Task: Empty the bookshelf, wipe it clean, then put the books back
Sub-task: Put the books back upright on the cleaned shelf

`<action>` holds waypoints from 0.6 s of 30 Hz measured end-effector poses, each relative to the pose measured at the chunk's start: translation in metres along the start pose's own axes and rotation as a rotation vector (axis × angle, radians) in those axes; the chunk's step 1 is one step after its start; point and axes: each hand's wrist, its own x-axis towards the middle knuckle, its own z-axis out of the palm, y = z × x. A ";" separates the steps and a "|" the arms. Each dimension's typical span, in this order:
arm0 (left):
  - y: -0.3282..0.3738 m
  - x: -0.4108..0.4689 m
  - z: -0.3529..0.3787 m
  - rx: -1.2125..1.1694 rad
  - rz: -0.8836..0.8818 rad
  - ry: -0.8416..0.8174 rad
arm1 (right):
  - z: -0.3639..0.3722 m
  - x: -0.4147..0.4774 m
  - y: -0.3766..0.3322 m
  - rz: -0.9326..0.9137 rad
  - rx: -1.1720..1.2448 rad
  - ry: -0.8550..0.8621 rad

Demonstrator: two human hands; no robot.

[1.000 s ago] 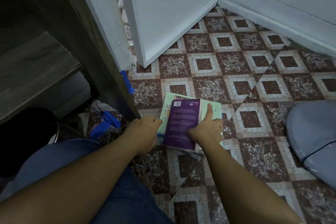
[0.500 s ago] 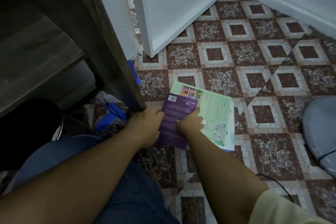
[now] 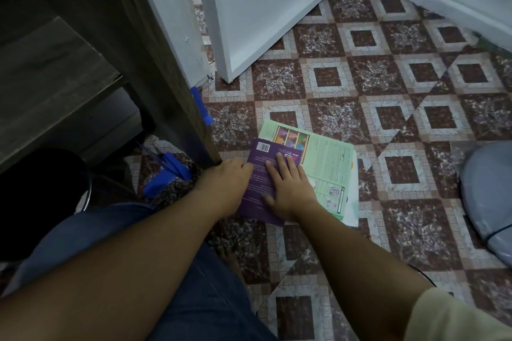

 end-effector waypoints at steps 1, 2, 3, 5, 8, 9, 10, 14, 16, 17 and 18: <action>0.000 0.000 0.000 0.007 -0.002 -0.007 | 0.003 -0.001 0.000 -0.003 -0.052 -0.019; -0.001 0.000 0.000 0.014 -0.001 -0.011 | 0.005 -0.001 0.000 -0.003 -0.105 -0.038; -0.001 0.000 0.000 0.021 0.001 -0.012 | 0.007 -0.002 -0.002 -0.002 -0.146 -0.046; -0.002 -0.001 0.000 0.033 0.005 -0.011 | 0.009 -0.003 -0.004 0.006 -0.170 -0.035; -0.002 -0.003 0.000 0.026 0.000 -0.016 | 0.006 -0.002 -0.008 0.018 -0.183 -0.054; -0.001 -0.003 0.000 0.020 -0.005 -0.017 | 0.005 -0.001 -0.008 0.025 -0.185 -0.063; 0.000 -0.004 -0.001 0.015 -0.009 -0.016 | 0.004 -0.001 -0.008 0.031 -0.185 -0.071; 0.004 -0.005 -0.006 -0.014 -0.024 -0.009 | -0.003 -0.001 0.005 0.052 -0.161 -0.104; 0.005 -0.005 -0.008 -0.020 -0.029 -0.004 | -0.009 -0.004 0.018 0.064 -0.149 -0.109; 0.006 -0.005 -0.007 -0.017 -0.034 0.000 | -0.011 -0.006 0.025 0.071 -0.146 -0.111; 0.006 -0.004 -0.007 -0.011 -0.035 0.001 | -0.013 -0.008 0.031 0.075 -0.148 -0.114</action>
